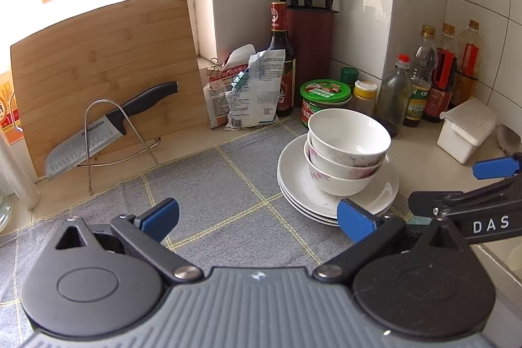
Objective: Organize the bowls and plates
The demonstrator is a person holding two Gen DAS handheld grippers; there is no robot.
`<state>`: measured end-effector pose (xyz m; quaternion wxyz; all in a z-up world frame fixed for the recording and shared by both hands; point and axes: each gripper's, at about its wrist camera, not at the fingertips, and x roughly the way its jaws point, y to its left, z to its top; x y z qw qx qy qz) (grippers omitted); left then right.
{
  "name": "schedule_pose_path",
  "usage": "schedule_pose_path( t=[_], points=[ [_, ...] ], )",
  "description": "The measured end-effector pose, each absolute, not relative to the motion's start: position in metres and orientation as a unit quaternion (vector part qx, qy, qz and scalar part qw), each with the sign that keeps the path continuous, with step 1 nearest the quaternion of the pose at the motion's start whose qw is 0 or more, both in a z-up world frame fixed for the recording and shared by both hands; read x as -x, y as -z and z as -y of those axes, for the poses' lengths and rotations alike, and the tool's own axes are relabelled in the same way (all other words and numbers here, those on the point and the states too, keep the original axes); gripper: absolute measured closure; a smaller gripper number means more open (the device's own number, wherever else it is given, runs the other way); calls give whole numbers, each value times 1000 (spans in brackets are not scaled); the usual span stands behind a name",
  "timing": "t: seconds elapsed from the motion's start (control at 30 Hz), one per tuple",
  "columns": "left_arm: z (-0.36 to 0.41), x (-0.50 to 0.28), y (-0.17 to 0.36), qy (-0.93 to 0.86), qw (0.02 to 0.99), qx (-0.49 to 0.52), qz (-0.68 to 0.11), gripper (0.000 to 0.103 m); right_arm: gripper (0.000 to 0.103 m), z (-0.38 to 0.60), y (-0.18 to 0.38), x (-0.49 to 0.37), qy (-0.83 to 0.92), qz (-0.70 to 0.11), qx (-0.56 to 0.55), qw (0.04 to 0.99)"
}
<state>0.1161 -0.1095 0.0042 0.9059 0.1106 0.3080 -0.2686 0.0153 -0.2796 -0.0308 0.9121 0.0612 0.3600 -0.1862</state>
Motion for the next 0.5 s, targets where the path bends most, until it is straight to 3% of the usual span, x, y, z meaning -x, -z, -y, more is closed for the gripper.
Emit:
schedule_pose_path(
  t=[0.5],
  points=[
    [110, -118, -5, 267, 906, -110, -308, 1, 0, 280, 29, -15, 187, -359, -58, 913]
  ],
)
